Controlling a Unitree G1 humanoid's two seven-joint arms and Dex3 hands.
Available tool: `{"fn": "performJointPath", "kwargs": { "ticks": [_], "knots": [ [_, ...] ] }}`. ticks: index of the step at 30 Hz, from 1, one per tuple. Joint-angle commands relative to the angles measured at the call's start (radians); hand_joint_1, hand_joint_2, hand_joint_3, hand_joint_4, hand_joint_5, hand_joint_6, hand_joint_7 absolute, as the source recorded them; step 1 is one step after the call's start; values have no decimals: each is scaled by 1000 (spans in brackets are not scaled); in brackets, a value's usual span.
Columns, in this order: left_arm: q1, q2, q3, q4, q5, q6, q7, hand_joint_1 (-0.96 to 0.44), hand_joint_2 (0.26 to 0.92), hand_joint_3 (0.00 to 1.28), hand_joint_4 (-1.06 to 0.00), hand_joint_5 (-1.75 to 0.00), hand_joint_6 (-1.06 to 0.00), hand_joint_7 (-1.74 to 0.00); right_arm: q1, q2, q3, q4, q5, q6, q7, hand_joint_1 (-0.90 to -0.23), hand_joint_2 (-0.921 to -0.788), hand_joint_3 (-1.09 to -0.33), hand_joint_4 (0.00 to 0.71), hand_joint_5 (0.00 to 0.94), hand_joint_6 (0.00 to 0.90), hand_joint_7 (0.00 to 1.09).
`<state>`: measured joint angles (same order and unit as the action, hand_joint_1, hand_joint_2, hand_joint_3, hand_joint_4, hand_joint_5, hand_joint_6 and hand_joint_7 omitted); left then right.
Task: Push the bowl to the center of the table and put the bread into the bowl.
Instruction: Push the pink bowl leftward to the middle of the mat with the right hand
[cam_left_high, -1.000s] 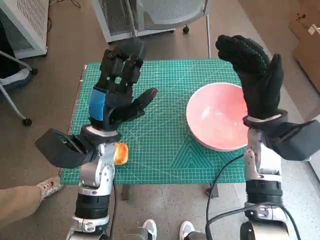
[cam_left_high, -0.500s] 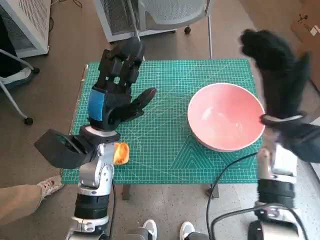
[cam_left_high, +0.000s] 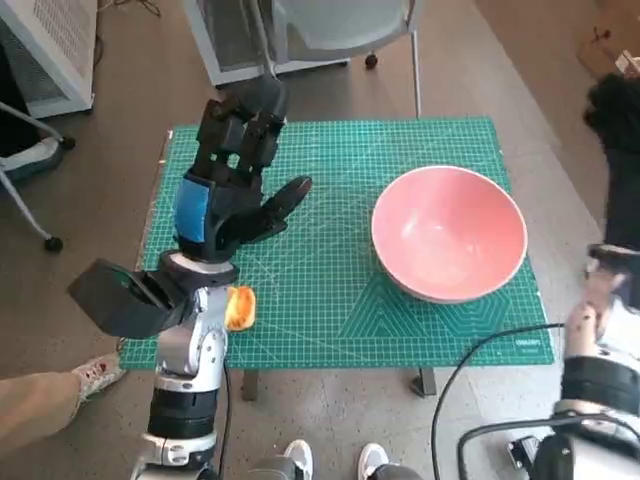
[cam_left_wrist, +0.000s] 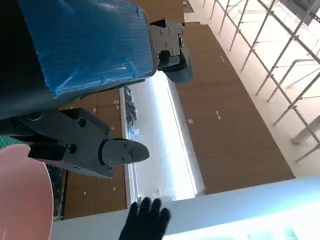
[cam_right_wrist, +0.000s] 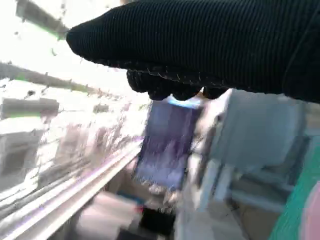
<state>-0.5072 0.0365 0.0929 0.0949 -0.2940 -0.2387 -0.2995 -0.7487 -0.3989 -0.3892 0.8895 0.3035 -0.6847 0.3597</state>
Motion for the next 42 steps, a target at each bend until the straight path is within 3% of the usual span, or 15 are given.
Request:
{"fn": "performJointPath", "kwargs": {
  "ticks": [1, 7, 19, 25, 33, 42],
  "knots": [
    [-6, -1, 0, -4, -9, 1, -4, -125, 861, 330, -132, -194, 1, -797, -11, -28, -11, 138, -29, 4, -51, -493, -921, -579, 337, 0, 388, 0],
    [-7, -2, 1, -1, -12, 4, -4, -125, 861, 332, -130, -195, 1, -799, -22, -30, -16, 254, -35, 28, -87, -488, -921, -615, 314, 0, 375, 0],
    [1, 9, 3, -12, -25, 17, -8, -123, 859, 335, -125, -194, 1, -792, -19, 22, -29, 370, -25, 152, -82, -480, -921, -658, 270, 0, 363, 1],
    [8, 16, 6, -26, -30, 27, -11, -120, 860, 337, -123, -194, 1, -792, -23, 77, -21, 383, -31, 215, -86, -458, -921, -653, 259, 1, 359, 0],
    [17, 25, 10, -38, -30, 38, -12, -121, 859, 340, -121, -194, 1, -791, -47, 149, -2, 392, -49, 284, -105, -436, -921, -670, 295, 16, 386, 14],
    [39, 35, 15, -75, -34, 58, -7, -124, 858, 344, -119, -194, 1, -790, -77, 192, 7, 400, -46, 329, -95, -423, -921, -696, 275, 3, 361, 1]
  ]
}}
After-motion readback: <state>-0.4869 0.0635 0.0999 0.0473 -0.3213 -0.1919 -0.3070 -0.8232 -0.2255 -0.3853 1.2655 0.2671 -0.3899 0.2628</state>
